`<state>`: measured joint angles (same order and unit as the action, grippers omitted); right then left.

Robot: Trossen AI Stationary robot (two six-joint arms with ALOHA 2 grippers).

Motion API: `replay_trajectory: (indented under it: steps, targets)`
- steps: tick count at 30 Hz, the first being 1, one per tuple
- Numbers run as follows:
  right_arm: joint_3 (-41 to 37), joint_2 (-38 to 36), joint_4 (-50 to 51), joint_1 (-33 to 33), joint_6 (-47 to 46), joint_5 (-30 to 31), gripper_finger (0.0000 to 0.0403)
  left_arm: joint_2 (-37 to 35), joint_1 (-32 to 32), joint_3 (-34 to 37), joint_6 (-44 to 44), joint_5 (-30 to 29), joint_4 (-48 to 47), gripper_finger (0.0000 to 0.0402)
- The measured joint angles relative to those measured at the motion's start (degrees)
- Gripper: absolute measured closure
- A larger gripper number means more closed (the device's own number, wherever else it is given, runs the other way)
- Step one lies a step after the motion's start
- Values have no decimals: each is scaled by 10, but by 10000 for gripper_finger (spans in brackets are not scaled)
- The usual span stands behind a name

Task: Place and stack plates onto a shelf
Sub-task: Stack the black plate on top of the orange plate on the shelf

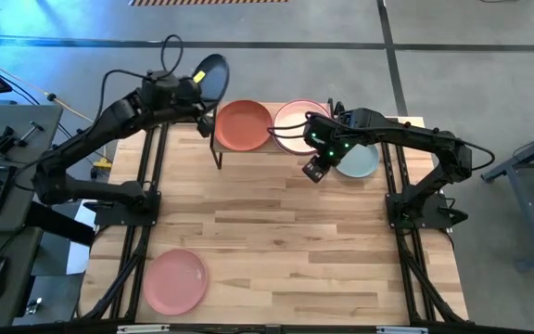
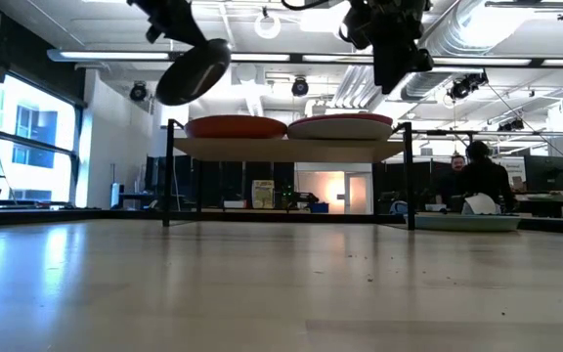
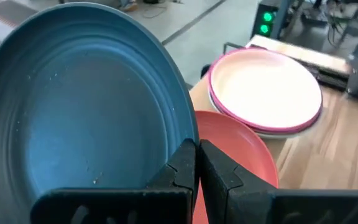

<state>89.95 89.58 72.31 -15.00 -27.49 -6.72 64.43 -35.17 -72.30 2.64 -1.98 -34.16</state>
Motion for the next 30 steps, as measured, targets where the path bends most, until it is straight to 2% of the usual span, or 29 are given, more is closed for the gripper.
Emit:
replay_trajectory:
  steps: [6,15,30]
  targets:
    - [0,0,30,0,-36,-7,311,41,32,-18,35,6,5,402]
    - [0,0,92,0,-51,-6,311,94,70,-25,36,23,12,402]
    - [0,0,102,0,-46,-3,311,157,123,-25,39,22,10,402]
